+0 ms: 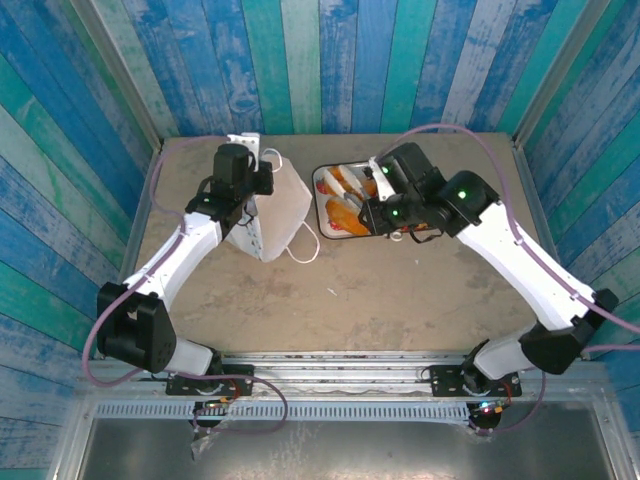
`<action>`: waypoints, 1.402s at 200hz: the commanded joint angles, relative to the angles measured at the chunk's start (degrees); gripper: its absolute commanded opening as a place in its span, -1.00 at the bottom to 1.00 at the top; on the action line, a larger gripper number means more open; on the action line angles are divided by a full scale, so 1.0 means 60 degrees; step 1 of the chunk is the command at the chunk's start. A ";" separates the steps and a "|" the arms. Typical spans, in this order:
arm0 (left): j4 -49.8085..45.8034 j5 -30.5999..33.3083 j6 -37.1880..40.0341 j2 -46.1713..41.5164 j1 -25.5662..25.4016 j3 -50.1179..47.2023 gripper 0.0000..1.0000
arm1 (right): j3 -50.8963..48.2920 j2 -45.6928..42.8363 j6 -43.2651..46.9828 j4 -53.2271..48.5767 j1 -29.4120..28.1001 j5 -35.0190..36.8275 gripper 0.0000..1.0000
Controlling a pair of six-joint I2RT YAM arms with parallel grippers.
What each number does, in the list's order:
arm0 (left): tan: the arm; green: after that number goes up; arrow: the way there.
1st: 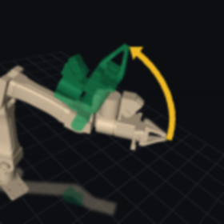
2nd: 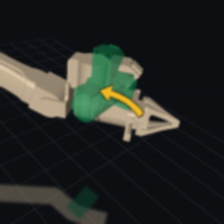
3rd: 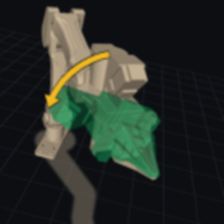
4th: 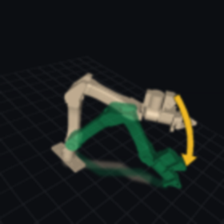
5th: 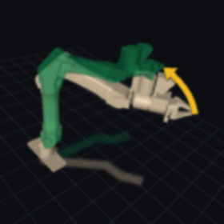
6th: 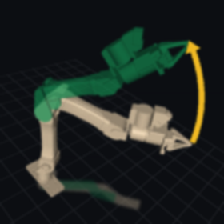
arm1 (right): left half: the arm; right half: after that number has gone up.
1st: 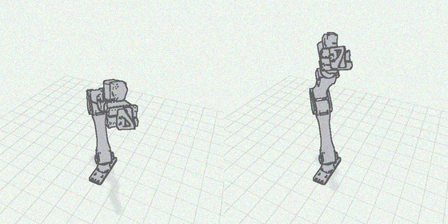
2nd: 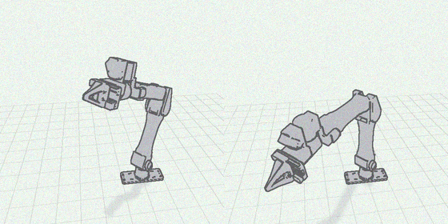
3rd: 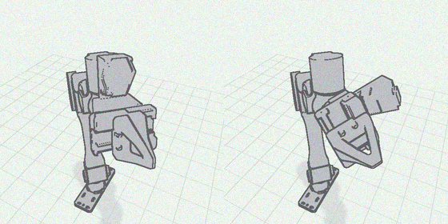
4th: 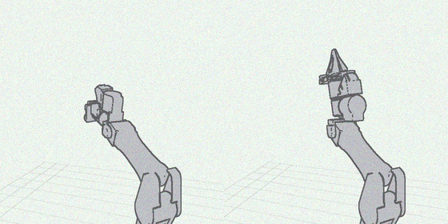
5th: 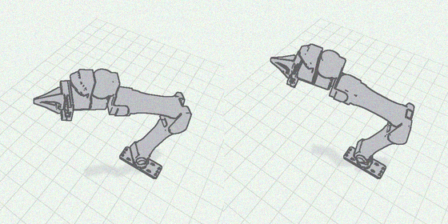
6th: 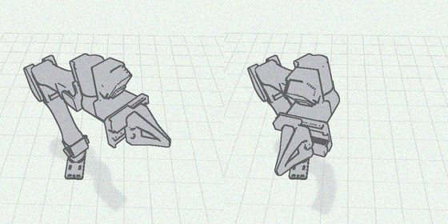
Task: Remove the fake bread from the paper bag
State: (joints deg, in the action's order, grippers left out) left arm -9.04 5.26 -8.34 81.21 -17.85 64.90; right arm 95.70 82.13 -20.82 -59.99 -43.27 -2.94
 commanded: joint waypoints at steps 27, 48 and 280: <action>0.0253 0.0134 0.0233 -0.0281 0.0003 -0.0093 -1.00 | -0.1189 -0.0326 -0.0851 0.1476 -0.0128 -0.2784 -0.24; 0.0405 0.0091 0.0247 -0.0373 0.0012 -0.0203 -1.00 | -0.1524 -0.0089 -0.1032 0.1857 -0.0207 -0.3267 -0.26; 0.2751 -0.2065 0.1051 -0.2287 0.0001 -0.2604 -1.00 | -0.2466 0.3838 -0.4681 0.7706 -0.0573 -0.4535 -0.28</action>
State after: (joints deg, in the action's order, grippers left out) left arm 3.01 -4.05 -2.74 69.65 -17.85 50.30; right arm 80.90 103.57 -46.39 -17.72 -45.80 -29.95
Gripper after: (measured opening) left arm 0.047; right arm 0.357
